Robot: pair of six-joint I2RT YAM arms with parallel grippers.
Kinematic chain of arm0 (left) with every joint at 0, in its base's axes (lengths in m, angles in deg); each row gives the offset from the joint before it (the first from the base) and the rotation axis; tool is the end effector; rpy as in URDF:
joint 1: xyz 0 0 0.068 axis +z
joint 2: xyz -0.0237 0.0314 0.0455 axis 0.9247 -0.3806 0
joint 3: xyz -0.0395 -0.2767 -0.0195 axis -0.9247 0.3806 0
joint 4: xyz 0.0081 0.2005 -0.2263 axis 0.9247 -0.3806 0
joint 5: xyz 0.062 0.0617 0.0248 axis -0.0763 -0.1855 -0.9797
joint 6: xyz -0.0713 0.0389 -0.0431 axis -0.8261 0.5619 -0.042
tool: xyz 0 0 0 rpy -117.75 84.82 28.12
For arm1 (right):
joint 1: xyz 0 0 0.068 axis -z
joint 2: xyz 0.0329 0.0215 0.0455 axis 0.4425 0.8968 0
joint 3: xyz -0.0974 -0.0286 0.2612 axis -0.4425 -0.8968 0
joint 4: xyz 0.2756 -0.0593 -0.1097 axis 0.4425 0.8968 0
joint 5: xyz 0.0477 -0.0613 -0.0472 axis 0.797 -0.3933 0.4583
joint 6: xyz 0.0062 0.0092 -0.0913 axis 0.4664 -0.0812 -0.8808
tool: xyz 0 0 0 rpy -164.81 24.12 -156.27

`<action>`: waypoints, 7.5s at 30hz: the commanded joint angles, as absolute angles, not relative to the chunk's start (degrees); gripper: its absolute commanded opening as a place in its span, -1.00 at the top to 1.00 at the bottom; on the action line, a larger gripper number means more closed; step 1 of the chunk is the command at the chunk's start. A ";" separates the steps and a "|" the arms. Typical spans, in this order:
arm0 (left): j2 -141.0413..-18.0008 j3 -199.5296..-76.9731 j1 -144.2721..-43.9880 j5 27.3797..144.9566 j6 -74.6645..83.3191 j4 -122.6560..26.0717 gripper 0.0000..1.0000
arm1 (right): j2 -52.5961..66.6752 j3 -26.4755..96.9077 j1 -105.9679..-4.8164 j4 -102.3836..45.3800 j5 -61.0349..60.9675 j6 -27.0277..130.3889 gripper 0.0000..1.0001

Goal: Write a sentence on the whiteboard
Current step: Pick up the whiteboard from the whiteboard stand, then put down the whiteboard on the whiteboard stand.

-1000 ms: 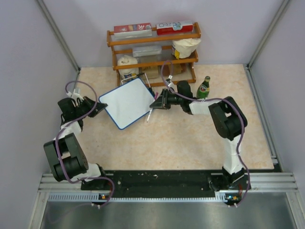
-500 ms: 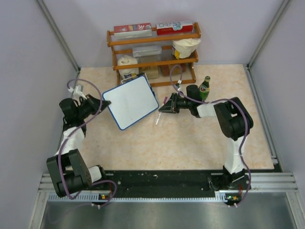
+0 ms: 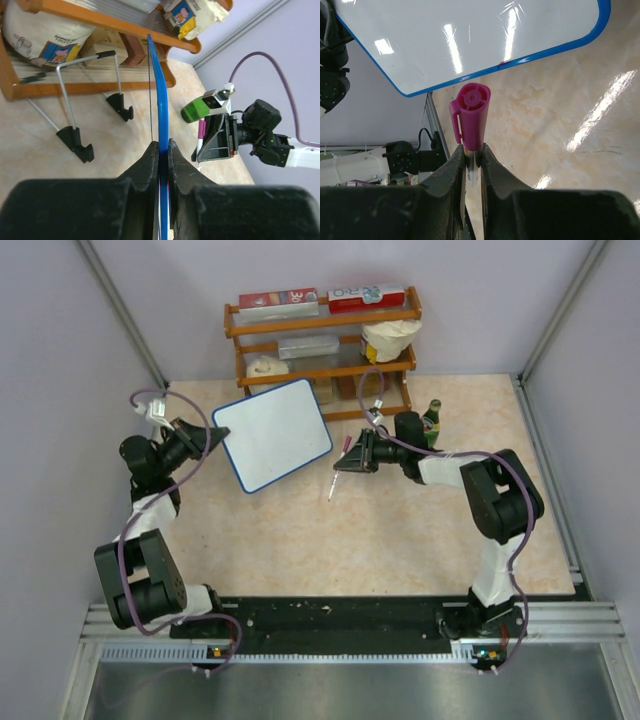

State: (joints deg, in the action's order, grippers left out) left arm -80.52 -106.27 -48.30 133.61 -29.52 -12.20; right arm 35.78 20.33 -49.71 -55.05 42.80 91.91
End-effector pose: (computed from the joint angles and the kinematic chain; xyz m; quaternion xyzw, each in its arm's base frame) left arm 0.3479 0.0498 0.2598 -0.0452 0.6987 -0.4598 0.5462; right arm 0.3992 0.2426 0.1408 -0.0756 0.7869 0.5782 0.2018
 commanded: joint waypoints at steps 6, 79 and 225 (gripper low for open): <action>-83.04 -107.74 -49.26 136.09 -38.85 8.13 1.00 | 33.36 22.25 -49.47 -52.30 42.42 88.11 1.00; -86.20 -99.39 -56.73 133.81 -25.05 -12.16 1.00 | 32.48 22.77 -42.88 -25.93 35.12 69.57 1.00; -96.32 -121.81 -58.84 128.01 -15.12 9.90 1.00 | 26.59 16.71 -43.23 -22.68 43.74 68.60 1.00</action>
